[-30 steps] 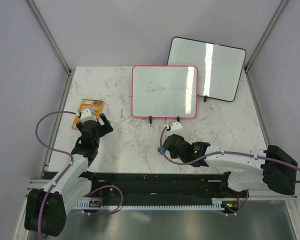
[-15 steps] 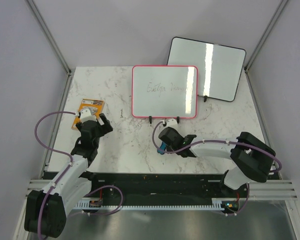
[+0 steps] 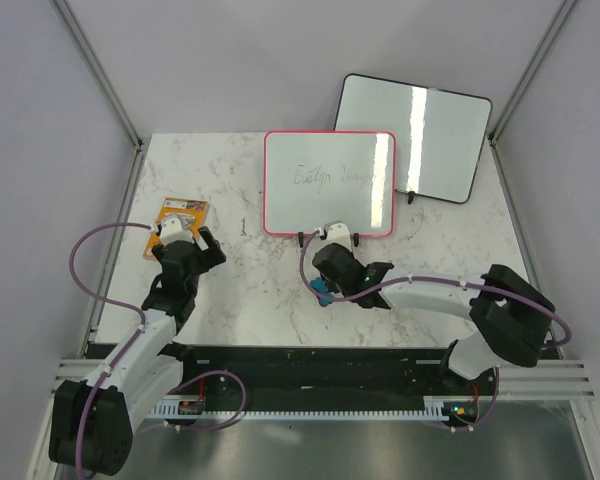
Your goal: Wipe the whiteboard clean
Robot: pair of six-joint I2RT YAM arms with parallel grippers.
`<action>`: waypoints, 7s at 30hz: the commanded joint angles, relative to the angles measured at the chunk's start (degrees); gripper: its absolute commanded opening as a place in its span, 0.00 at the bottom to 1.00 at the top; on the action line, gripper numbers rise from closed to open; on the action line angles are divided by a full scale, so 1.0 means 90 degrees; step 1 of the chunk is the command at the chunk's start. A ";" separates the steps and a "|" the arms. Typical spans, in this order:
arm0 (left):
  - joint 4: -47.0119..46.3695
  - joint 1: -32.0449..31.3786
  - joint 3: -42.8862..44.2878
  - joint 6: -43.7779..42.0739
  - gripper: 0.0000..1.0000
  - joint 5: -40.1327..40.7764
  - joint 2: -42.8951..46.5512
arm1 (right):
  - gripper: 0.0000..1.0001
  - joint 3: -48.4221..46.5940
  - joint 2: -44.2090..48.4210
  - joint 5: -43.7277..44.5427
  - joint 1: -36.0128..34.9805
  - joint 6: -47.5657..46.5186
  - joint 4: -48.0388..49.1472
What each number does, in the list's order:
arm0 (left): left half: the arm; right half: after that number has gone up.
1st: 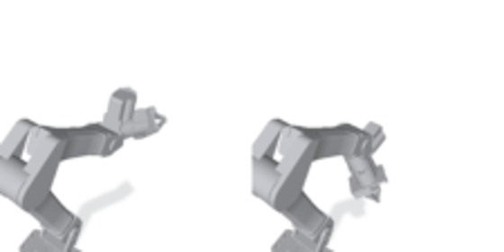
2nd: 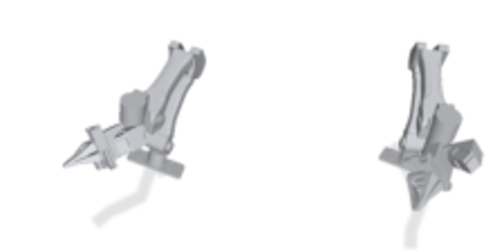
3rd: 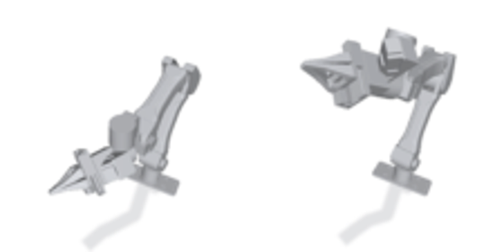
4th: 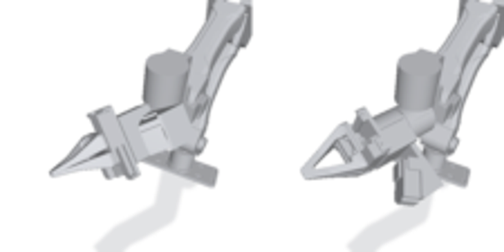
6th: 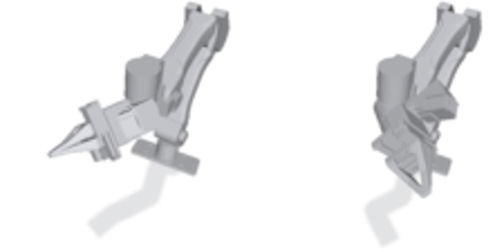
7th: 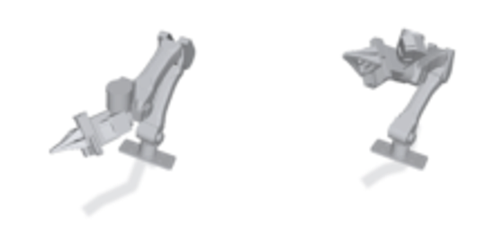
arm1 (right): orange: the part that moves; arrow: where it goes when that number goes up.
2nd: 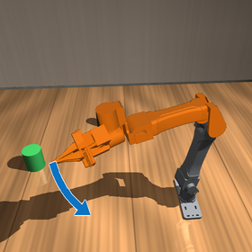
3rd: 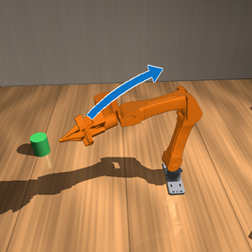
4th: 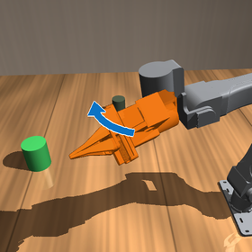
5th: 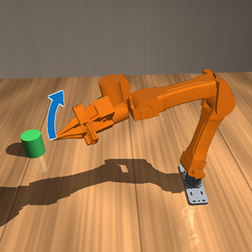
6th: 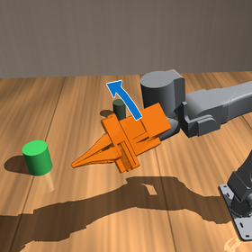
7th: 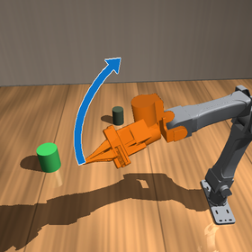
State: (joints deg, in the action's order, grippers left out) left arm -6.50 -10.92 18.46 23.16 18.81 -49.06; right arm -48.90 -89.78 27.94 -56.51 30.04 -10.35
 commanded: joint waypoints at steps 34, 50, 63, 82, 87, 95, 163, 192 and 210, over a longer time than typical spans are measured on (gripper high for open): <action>-0.0235 0.0080 0.0117 0.0054 1.00 -0.0273 -0.0037 | 0.60 0.0405 -0.0151 -0.0185 -0.0694 -0.0252 0.1091; -0.0361 0.0080 0.0127 -0.0092 1.00 -0.0478 -0.0096 | 0.00 0.0414 0.0014 0.0078 -0.0596 -0.0281 0.1111; -0.2984 0.0070 0.1423 0.0229 1.00 -0.2713 -0.2544 | 0.00 0.0483 0.1342 -0.0516 0.0604 -0.0945 0.1462; -0.4510 0.0236 0.6825 0.0775 1.00 -0.6318 -0.8062 | 0.00 -0.0649 0.0347 -0.2851 0.2723 -0.1795 0.2526; -0.5369 0.0393 0.6720 0.1118 0.98 -0.6406 -0.8348 | 0.00 -0.1099 -0.0073 -0.3085 0.3017 -0.1785 0.2585; -0.7323 0.0412 0.5138 0.1509 0.99 -0.6446 -0.7441 | 0.00 -0.0973 -0.0025 -0.3047 0.3037 -0.1883 0.2741; -0.8681 0.0647 0.6876 0.4458 0.02 -0.8057 -0.9911 | 0.50 -0.1246 -0.0728 -0.2353 0.2676 -0.1766 0.1863; -0.9102 0.0647 0.6846 0.4810 0.02 -0.8086 -1.0096 | 0.04 -0.2017 -0.1890 0.0108 0.2207 -0.1766 0.1550; -0.9238 0.0647 0.6152 0.4771 0.02 -0.8144 -0.9754 | 0.00 -0.2563 -0.2162 -0.0604 0.2217 -0.2039 0.2351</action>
State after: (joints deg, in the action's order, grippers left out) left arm -81.41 -5.26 75.99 71.81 -45.10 -137.19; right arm -67.07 -105.51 25.80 -37.10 12.67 5.91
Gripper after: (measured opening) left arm 0.088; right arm 0.271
